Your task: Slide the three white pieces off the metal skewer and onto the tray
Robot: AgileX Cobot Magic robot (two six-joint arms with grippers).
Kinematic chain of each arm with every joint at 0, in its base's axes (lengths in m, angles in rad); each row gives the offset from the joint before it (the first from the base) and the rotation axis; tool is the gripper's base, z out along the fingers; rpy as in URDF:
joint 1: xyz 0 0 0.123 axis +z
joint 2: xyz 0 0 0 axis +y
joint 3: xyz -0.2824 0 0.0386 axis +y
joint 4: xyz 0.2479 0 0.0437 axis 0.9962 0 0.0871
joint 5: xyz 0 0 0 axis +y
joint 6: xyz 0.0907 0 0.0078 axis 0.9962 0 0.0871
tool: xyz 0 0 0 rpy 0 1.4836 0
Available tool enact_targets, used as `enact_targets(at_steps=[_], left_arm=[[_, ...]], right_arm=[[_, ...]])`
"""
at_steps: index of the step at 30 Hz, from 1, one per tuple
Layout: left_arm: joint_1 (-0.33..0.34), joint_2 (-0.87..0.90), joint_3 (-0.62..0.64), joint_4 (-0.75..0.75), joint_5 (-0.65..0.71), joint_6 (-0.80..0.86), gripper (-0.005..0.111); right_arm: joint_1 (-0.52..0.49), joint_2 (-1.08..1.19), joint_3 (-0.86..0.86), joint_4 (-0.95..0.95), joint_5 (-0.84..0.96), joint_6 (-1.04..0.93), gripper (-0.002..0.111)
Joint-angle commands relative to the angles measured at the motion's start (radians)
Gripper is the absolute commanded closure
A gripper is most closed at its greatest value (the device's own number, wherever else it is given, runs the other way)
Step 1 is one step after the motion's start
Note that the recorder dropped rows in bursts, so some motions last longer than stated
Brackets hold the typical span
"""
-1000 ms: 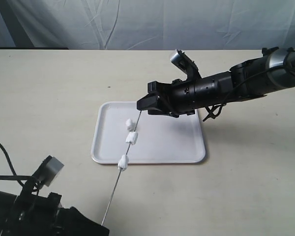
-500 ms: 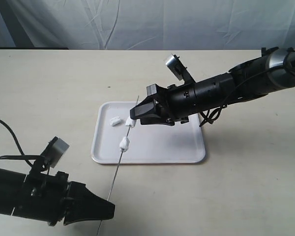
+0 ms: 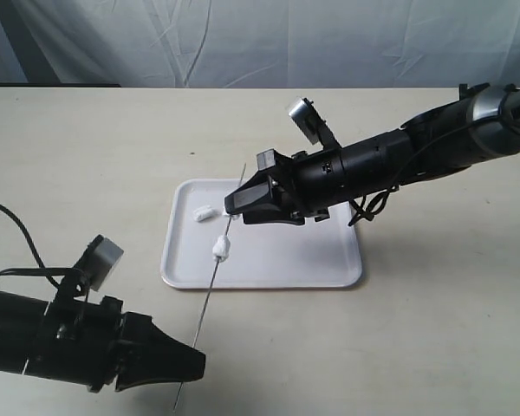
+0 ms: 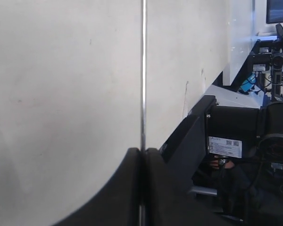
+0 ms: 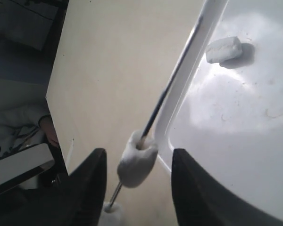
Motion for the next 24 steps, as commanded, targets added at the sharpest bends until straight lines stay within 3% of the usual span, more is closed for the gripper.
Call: enact_targets(at_steps=[1, 7, 11, 18, 24], left_arm=[[0.0, 0.0, -0.004, -0.005, 0.044, -0.004, 0.107], [0.0, 0.0, -0.004, -0.005, 0.029, -0.004, 0.107], [0.0, 0.0, -0.004, -0.005, 0.011, -0.004, 0.107], [0.0, 0.0, 0.027, -0.005, 0.009, -0.004, 0.107], [0.0, 0.0, 0.14, -0.005, 0.018, 0.068, 0.107]], right_arm=[[0.02, -0.001, -0.005, -0.006, -0.017, -0.002, 0.067], [0.02, -0.001, -0.005, -0.006, -0.017, -0.002, 0.068], [0.02, -0.001, -0.005, -0.008, -0.017, -0.002, 0.084], [0.02, -0.001, -0.005, -0.018, -0.017, -0.002, 0.085], [0.02, -0.001, -0.005, -0.014, -0.032, -0.004, 0.085]])
